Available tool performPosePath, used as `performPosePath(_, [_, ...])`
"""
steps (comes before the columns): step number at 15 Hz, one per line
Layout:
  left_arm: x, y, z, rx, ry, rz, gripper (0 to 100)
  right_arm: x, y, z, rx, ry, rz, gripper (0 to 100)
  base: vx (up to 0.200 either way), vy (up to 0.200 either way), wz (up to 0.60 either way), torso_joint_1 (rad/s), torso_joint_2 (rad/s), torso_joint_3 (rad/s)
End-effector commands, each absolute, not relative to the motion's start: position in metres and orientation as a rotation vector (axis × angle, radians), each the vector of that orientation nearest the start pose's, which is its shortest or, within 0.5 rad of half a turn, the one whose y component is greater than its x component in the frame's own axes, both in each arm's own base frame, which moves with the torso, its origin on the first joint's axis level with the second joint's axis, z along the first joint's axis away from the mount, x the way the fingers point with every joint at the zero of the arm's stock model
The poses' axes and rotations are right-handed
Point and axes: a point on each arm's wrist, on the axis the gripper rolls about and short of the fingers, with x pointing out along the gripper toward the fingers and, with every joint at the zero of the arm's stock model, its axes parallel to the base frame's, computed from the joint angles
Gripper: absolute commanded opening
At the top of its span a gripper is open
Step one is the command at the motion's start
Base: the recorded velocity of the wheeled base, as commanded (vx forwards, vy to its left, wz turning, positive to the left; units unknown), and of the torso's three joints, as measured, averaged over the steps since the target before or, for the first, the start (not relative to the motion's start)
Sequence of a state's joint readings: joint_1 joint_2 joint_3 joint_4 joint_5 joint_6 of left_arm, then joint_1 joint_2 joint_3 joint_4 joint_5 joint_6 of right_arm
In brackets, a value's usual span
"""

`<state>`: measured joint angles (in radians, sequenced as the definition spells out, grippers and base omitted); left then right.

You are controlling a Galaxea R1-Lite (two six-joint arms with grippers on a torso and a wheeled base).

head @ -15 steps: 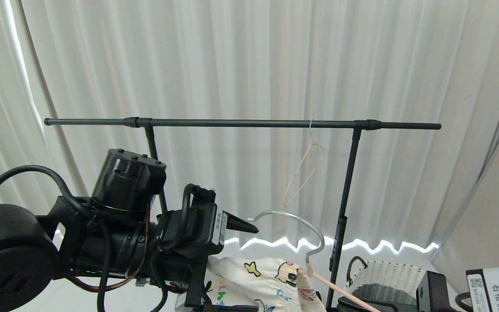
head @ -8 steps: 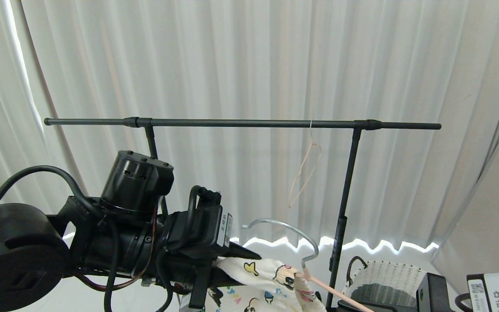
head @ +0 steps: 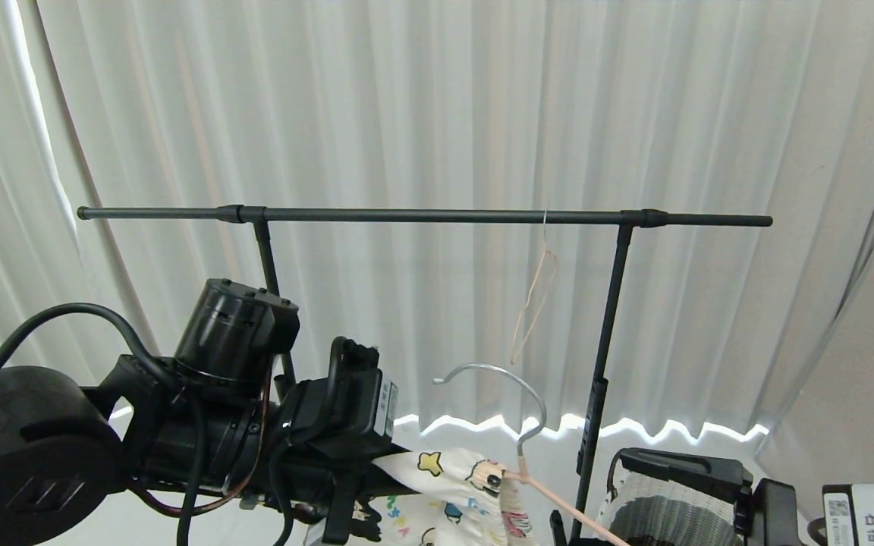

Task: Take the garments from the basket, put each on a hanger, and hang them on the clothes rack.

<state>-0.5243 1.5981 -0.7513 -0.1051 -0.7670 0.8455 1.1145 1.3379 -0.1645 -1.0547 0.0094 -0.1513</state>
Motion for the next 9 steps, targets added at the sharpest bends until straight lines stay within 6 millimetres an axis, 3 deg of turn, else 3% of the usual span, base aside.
performPosePath(1, [0.210,-0.126,0.143,0.585,0.284,-1.421,0,0.075,0.149,0.146,-0.205,0.032,1.098,100,0.000,0.000,0.00,0.000,0.00,0.000])
performPosePath(3, [0.213,-0.109,0.134,0.615,0.372,-1.293,0,0.074,0.145,0.139,-0.220,0.060,1.078,100,0.000,0.000,0.00,0.000,0.00,0.000])
performPosePath(6, [0.226,-0.091,0.139,0.587,0.386,-1.182,0,0.074,0.142,0.126,-0.204,0.145,1.066,100,0.000,0.000,0.00,0.000,0.00,0.000])
performPosePath(7, [0.231,-0.086,0.144,0.555,0.394,-1.141,0,0.075,0.143,0.124,-0.171,0.181,1.057,100,0.000,0.000,0.00,0.000,0.00,0.000])
performPosePath(9, [0.236,-0.085,0.172,0.441,0.375,-1.050,0,0.082,0.154,0.122,-0.041,0.285,1.023,100,0.000,0.000,0.00,0.000,0.00,0.000])
